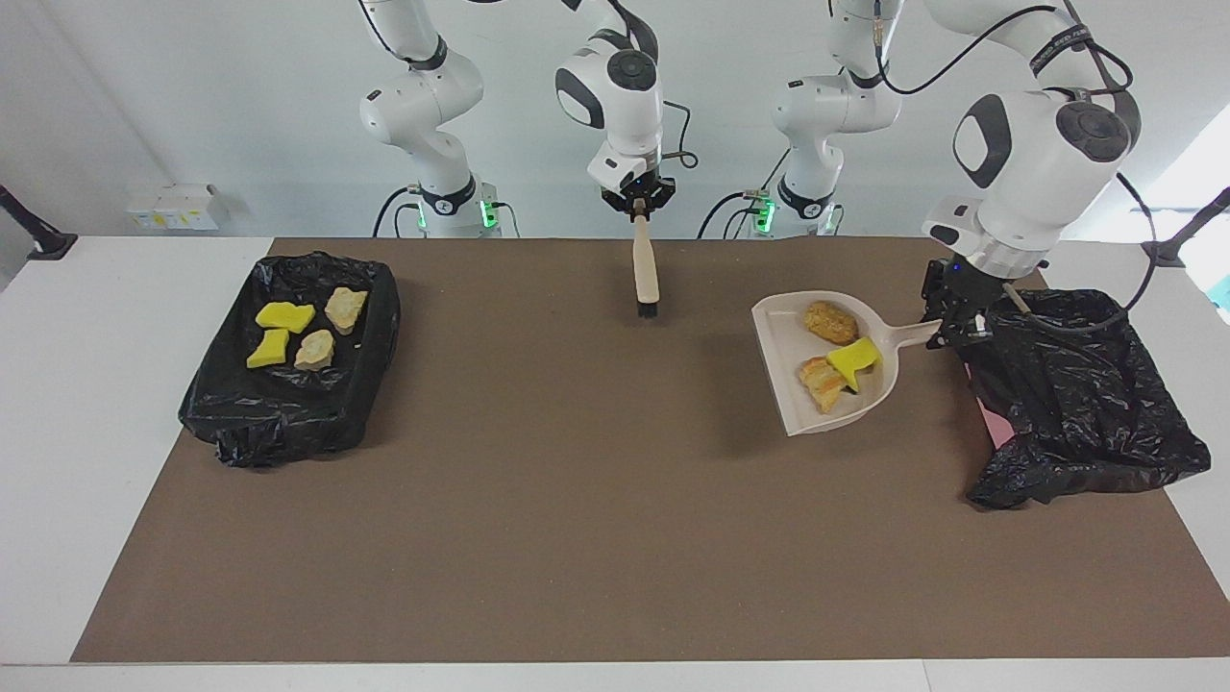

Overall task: Sweep and dump trash in bin
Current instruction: 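Carry the loaded dustpan to the black bag with the left gripper, then tip the dustpan over the black bag with the left gripper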

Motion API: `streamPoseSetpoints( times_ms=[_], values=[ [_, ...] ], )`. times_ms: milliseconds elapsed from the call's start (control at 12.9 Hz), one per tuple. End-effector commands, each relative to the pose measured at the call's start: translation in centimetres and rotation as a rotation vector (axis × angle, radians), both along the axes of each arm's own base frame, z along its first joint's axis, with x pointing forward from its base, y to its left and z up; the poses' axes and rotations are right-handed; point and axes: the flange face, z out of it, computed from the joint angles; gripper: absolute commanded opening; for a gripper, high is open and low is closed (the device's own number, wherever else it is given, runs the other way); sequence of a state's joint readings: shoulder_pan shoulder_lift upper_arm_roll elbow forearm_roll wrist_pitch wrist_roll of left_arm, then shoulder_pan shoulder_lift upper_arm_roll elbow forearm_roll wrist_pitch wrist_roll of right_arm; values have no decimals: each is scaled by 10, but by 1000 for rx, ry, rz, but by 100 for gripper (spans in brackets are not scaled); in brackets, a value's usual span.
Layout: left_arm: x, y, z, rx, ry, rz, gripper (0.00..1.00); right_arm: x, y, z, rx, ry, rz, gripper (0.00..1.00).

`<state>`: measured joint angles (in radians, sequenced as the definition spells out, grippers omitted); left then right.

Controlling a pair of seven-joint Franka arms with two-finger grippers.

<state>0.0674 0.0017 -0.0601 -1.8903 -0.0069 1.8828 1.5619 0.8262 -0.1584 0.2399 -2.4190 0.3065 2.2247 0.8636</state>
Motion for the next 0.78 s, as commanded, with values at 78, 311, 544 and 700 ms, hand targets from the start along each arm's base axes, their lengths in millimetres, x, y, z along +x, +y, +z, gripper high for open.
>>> streamPoseSetpoints(
  times_ms=[78,311,544,700],
  values=[
    [-1,70,21,-12,8,-22,0,-21,8,-27,6,-40,-5,0],
    [-14,150,29,-11,0,-27,0,-18,8,-31,8,-40,2,0],
    [-36,220,38,24,-9,52,0,-14,6,-41,-5,-17,-12,25],
    [-50,261,47,80,-11,67,0,-11,8,-40,-2,-15,-20,42]
  ],
)
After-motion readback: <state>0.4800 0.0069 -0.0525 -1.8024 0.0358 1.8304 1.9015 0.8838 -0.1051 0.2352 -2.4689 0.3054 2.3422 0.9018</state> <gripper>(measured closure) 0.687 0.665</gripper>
